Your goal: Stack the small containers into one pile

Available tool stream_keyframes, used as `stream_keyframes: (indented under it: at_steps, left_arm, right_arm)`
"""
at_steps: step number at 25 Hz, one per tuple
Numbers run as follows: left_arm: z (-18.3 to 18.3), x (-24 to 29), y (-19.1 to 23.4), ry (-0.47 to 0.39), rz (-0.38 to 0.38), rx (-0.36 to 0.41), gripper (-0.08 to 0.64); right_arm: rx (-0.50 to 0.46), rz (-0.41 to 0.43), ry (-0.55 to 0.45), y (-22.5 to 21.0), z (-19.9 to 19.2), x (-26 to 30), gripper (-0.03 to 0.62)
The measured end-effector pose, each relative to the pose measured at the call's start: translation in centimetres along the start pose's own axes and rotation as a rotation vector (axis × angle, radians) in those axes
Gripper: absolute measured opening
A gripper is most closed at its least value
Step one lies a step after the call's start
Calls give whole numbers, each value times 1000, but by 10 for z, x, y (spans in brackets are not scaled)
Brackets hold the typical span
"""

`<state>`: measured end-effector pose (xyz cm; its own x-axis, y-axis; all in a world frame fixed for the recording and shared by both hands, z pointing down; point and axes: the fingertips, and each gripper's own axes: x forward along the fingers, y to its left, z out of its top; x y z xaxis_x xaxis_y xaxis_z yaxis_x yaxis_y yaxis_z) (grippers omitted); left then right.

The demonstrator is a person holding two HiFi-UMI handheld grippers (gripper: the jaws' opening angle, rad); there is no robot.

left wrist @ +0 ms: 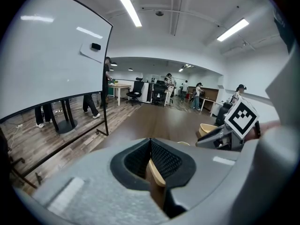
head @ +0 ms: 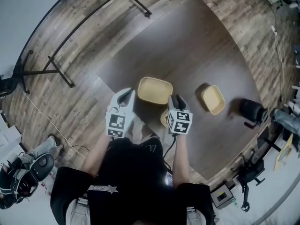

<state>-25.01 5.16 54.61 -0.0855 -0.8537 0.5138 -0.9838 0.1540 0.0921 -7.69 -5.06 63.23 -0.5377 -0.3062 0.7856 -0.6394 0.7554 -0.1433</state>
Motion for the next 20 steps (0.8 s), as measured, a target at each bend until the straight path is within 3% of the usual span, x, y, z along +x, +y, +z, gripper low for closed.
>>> stream_keyframes:
  at_steps: [6, 14, 20]
  left_arm:
    - [-16, 13, 5, 48, 4, -20, 9]
    - [-42, 27, 4, 124, -15, -22, 9]
    - [-43, 27, 2, 110, -17, -22, 9]
  right_arm:
    - [34, 31, 110, -2, -11, 22, 138]
    - [36, 43, 135, 3, -14, 29, 135]
    - [33, 29, 141, -2, -15, 29, 40]
